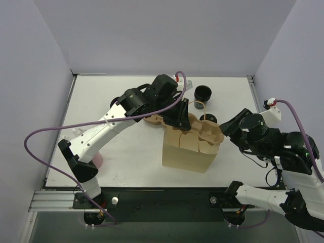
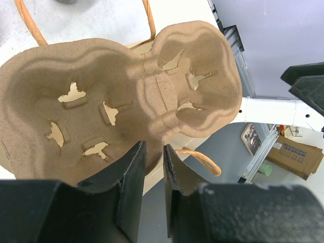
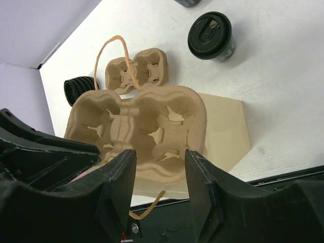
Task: Pack the takeout coffee
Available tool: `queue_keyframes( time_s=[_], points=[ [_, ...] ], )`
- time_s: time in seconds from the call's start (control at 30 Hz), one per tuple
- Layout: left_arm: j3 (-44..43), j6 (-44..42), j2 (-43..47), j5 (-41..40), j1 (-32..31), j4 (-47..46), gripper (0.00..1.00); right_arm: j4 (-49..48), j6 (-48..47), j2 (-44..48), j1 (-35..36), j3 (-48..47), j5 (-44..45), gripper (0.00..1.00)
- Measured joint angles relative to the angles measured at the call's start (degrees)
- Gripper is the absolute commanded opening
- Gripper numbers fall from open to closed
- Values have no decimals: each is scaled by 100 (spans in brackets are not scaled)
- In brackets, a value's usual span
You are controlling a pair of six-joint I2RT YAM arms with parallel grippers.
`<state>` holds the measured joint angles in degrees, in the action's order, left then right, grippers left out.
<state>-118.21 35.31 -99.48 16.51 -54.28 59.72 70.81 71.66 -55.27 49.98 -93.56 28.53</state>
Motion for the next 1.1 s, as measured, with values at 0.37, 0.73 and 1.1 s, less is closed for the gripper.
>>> queue_keyframes(
  time_s=[0.37,0.73,1.1],
  points=[
    [164,-2,26,4,0,-138,31,-83,-280,-1128,37,-621,-2,61],
    [302,-46,243,20,0,-332,31,-280,-208,-1764,109,-688,-90,60],
    [925,-66,531,22,0,-507,31,-540,-109,-1915,111,-433,-243,54]
  ],
)
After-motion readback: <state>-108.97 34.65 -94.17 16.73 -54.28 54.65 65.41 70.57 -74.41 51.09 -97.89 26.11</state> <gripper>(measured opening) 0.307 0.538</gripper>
